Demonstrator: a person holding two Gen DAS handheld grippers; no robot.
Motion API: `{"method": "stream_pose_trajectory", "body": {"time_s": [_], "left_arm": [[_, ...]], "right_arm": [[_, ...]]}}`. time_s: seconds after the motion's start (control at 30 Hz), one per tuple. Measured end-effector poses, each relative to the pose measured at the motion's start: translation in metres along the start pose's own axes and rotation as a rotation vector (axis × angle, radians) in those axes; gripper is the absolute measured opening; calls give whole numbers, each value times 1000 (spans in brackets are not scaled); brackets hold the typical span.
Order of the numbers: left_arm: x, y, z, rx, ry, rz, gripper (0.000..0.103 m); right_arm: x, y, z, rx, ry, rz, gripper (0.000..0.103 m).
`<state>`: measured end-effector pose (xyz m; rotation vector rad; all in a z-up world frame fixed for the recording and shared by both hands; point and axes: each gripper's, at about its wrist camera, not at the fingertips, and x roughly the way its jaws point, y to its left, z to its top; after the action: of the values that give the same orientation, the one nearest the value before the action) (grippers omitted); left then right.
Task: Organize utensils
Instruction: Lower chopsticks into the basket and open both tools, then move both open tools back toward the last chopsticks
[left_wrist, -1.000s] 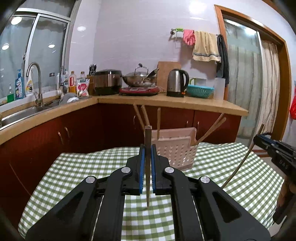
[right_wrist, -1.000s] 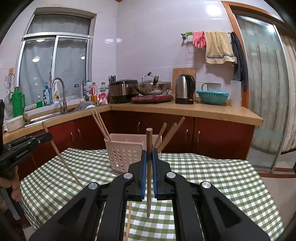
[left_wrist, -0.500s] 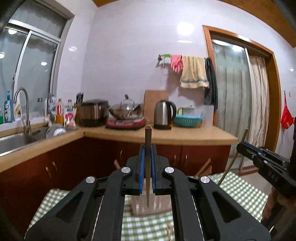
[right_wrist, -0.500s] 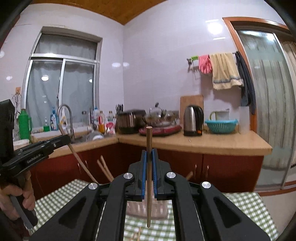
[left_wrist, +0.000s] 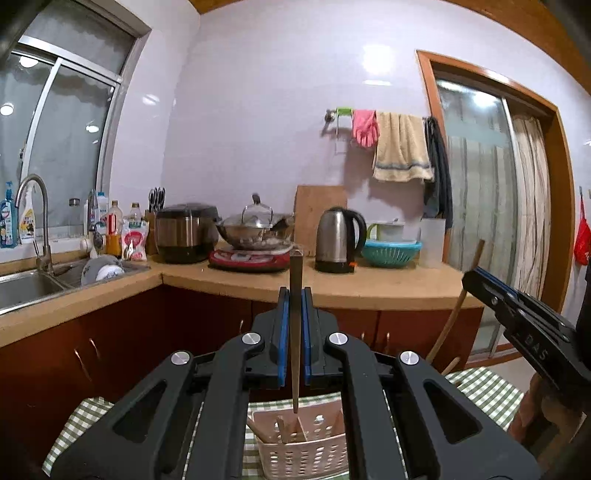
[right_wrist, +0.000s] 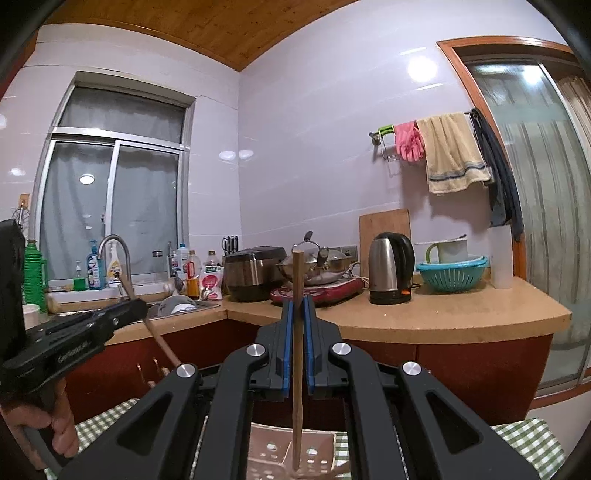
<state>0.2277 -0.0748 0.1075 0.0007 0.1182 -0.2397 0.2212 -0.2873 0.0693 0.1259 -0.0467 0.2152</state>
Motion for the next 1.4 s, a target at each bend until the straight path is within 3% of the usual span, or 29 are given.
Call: {"method": "stream_pose_trajectory", "body": {"time_s": [0.57,0.67,0.73,0.83,1.13,1.4], "left_arm": [[46,14,-54,-14,191,-17,10],[47,14,-56,-18,195,-17,25],[45,14,-55,-18,189,-17,41],[39,14,-53,-18,173,-12,50],[-2,11,-50,-5,127,42,73],[-44,12,-67,-17,141,84,78]], "right_arm": [[46,2,-51,-12,145,-21,7],[47,2,-51,-15,159,-25,16],[43,2,-48,-16,153,-33,33],[36,4,-43,-29,142,-49,40],[-10,7,-30,-33,124,-62,49],[-55,10,-48,-29,176,-76,49]]}}
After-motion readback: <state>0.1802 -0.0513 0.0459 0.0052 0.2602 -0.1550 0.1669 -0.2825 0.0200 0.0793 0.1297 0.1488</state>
